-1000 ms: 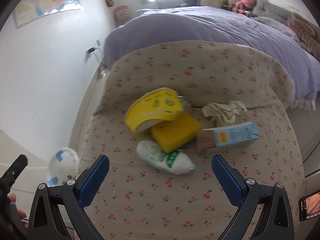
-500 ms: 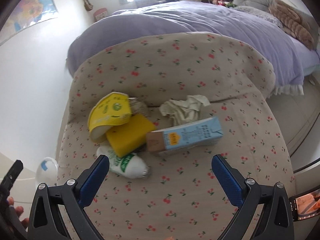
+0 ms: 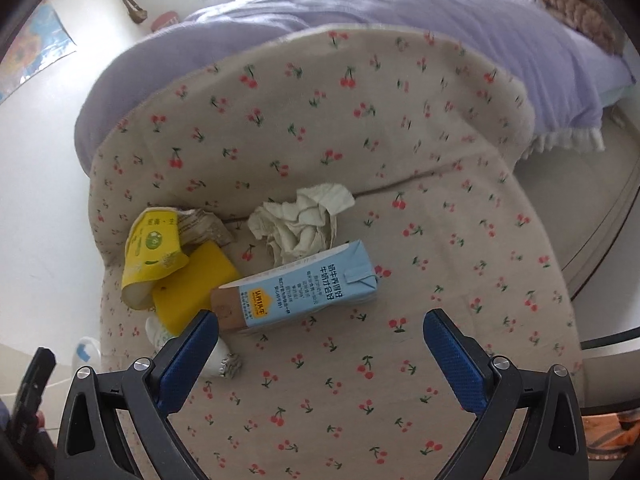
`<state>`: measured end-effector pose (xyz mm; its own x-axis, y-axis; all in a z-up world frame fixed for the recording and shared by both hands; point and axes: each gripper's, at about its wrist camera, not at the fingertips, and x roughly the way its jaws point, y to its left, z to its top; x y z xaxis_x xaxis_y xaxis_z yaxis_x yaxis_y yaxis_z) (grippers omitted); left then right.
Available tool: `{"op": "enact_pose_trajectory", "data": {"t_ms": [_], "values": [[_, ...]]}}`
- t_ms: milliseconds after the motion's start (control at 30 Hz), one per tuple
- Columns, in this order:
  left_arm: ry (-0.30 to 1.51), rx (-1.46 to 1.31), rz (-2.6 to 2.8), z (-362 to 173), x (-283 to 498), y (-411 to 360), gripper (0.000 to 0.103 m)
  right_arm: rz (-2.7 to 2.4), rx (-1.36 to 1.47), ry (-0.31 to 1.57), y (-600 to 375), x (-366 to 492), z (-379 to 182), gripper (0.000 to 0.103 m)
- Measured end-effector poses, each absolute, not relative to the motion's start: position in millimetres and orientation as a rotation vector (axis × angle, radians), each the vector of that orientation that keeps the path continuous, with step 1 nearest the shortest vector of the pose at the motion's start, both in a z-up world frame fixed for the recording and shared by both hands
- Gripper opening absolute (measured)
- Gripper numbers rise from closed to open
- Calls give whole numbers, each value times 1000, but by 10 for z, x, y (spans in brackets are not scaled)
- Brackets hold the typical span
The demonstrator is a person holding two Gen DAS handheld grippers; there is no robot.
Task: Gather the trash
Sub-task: 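Move both tools back over the bed toward the milk carton and white bottle, then grasp the blue-and-white milk carton with the right tool while the left tool grasps the white bottle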
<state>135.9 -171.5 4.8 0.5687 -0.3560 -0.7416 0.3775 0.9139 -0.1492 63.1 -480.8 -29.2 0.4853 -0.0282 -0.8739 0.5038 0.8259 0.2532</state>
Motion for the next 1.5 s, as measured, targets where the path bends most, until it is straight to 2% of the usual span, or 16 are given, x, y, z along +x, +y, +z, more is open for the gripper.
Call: {"op": "enact_pose_trajectory", "data": {"t_ms": [233, 567, 667, 767, 833, 867, 933, 1000, 1233, 1500], "values": [[896, 67, -416, -52, 1449, -1868, 102, -390, 755, 1050, -4835, 818, -539, 103], [932, 87, -409, -112, 1502, -1918, 102, -387, 684, 1129, -4669, 1075, -722, 101], [959, 75, -420, -143, 1523, -1925, 102, -333, 687, 1129, -4636, 1022, -688, 88], [981, 78, -433, -182, 1514, -1954, 102, -271, 698, 1127, -4616, 933, -667, 69], [993, 91, -445, -206, 1498, -1988, 102, -231, 693, 1123, -4600, 878, -636, 50], [1000, 99, -451, -220, 1486, -2009, 102, -212, 682, 1124, -4585, 854, -619, 44], [1009, 113, -459, -242, 1465, -2049, 102, -208, 639, 1136, -4540, 830, -597, 20], [1019, 125, -463, -269, 1451, -2086, 102, -219, 591, 1148, -4543, 759, -617, 13], [1047, 124, -442, -338, 1480, -2170, 102, -203, 567, 1130, -4673, 638, -538, 6], [1088, 49, -483, -489, 1496, -2386, 102, -192, 565, 1080, -4911, 545, -379, 5]]}}
